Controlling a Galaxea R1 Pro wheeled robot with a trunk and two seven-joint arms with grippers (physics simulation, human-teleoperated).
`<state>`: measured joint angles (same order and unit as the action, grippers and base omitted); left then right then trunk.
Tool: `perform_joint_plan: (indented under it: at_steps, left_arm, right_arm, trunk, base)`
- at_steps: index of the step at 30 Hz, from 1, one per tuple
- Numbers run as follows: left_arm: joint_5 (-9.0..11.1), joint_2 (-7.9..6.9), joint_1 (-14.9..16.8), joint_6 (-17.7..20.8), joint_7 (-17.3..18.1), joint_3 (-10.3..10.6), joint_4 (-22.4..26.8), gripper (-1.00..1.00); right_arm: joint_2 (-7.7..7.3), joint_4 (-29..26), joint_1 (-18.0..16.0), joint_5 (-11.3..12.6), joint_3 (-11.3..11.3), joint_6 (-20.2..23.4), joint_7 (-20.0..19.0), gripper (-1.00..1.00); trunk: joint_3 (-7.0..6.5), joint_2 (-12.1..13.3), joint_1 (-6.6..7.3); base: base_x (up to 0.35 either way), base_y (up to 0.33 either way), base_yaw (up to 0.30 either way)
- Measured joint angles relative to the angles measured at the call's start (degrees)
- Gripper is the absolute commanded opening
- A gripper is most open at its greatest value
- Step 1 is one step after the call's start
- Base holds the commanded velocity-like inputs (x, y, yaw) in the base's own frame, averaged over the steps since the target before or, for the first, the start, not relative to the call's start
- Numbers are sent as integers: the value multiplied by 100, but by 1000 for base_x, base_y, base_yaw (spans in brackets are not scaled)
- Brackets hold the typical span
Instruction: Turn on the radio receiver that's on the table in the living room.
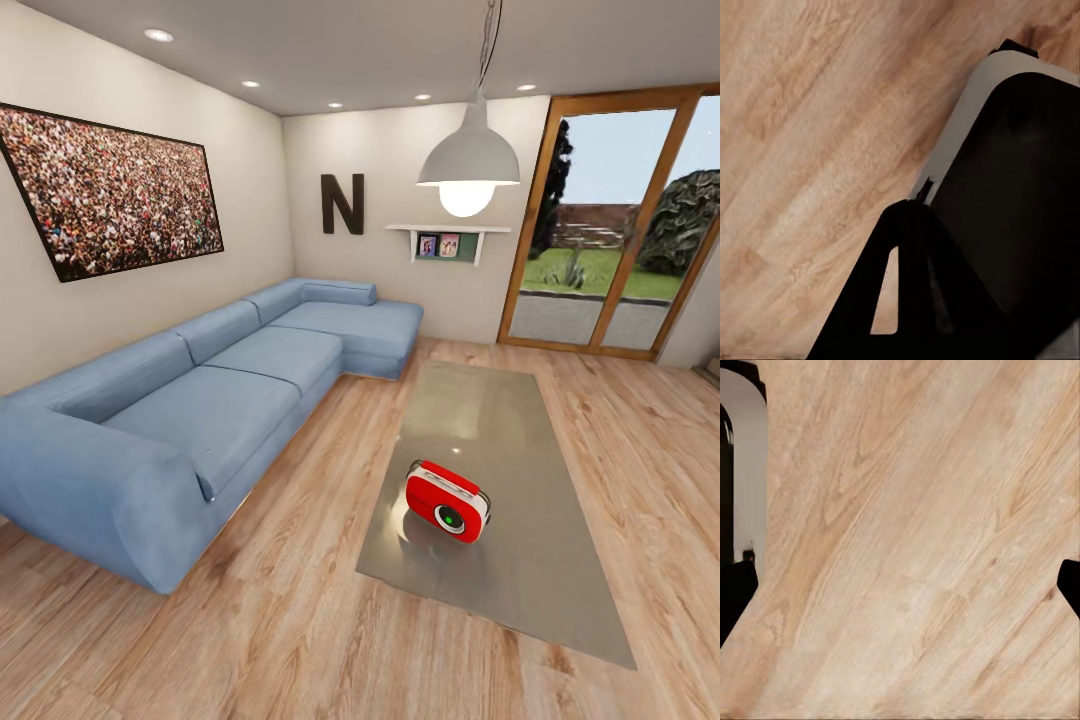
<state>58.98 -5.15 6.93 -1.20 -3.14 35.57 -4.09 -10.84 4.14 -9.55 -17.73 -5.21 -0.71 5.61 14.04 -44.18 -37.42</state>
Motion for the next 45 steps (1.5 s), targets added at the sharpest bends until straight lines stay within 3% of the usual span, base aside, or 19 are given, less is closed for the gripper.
perform_joint_plan:
  at_steps: [3,8,10,11,12,32,37,45]
  left_arm:
    - [-14,-36,-184,0,-48,1,-32,-100]
    - [-107,-92,-438,16,-452,59,-47,-100]
    - [-300,-84,-556,15,-549,127,-48,-100]
    - [-689,-44,-674,22,-657,172,-27,-100]
    - [-722,-32,-683,20,-662,181,-22,-100]
    - [-731,110,-693,-1,-628,187,0,-100]
    - [-731,206,-693,-2,-626,187,14,-100]
    - [-730,224,-693,-2,-626,187,13,-100]
  right_arm:
    - [2,1,258,7,-1,-6,-3,100]
    - [2,0,683,43,0,-13,1,100]
    - [9,0,860,165,-1,-14,-3,100]
    - [48,-4,1042,376,-10,-5,-7,100]
    - [53,-7,1061,388,-5,-3,-7,100]
    - [187,-53,1078,367,-6,0,2,100]
    - [201,-53,1078,367,-6,0,2,100]
    - [231,-53,1078,367,-3,0,2,100]
  trunk:
    - [0,0,0]
    - [0,0,0]
    - [0,0,0]
    - [1,0,0]
    - [-1,0,0]
    - [-1,0,0]
    - [-1,0,0]
    - [-1,0,0]
  base:
    - [0,0,0]
    - [0,0,0]
    - [0,0,0]
    - [0,0,0]
    - [0,0,0]
    - [0,0,0]
    - [0,0,0]
    - [0,0,0]
